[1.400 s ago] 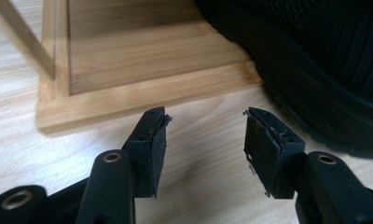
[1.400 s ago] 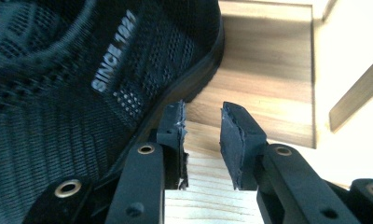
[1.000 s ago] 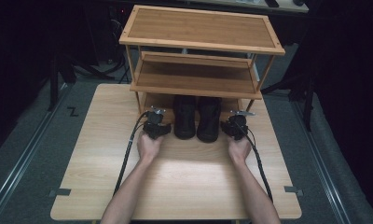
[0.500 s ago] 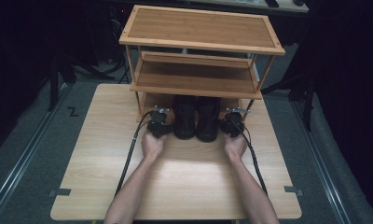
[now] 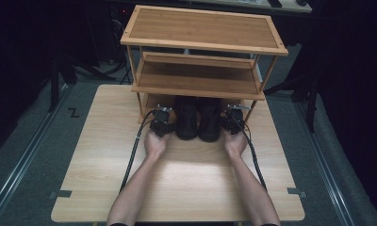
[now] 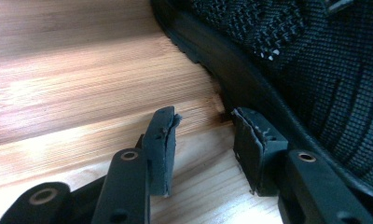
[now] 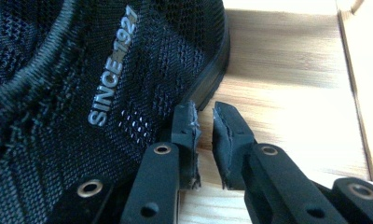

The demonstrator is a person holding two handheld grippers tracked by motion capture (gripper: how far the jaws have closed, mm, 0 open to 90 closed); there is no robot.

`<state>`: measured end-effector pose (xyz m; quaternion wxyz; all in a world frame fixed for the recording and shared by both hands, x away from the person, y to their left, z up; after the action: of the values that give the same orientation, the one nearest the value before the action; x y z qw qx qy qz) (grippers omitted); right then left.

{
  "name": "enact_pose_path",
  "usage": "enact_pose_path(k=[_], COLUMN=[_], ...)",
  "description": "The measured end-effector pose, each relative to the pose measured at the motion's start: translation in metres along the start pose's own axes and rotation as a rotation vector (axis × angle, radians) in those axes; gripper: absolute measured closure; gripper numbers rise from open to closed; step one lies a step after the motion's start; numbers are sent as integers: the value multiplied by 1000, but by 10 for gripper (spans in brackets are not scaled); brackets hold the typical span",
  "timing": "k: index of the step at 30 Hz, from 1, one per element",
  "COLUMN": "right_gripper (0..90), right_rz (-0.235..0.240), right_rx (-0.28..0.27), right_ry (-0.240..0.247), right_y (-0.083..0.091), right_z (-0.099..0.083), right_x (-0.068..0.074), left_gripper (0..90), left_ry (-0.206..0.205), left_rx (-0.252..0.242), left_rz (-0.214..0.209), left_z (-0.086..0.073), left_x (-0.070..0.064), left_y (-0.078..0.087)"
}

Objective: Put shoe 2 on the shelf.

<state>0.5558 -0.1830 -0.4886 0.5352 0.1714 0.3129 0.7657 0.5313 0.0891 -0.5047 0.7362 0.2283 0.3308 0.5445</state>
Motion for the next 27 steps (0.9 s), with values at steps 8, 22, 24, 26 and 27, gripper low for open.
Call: enact_pose_path(k=[8, 22, 24, 26, 27], right_gripper=[592, 521, 521, 521, 521], right_rz=[19, 29, 32, 39, 41], right_rx=[3, -65, -74, -84, -87], right_ry=[8, 86, 93, 95, 96], right_y=[4, 44, 48, 53, 55], right_z=[-4, -18, -20, -22, -23], right_x=[-11, -19, -20, -21, -21], left_gripper=[448, 398, 398, 397, 397], left_ry=[-5, -78, -79, -89, -89], left_rx=[-20, -106, -118, -126, -131], left_rz=[5, 10, 1, -3, -7], left_z=[-3, -12, -14, -16, -17], left_x=[7, 15, 15, 15, 15], left_y=[8, 46, 51, 55, 58])
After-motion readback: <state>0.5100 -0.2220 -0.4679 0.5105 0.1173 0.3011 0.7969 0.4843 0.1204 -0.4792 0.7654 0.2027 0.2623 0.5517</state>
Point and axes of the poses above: each handheld gripper's, and its own axes: y roughly backward along the jaws, z roughly out of its top, x roughly to its left, the point moved 2 cm from there along -y, roughly forward along the jaws, and after that the axes turned 11 degrees about y, right-handed, at the moved point
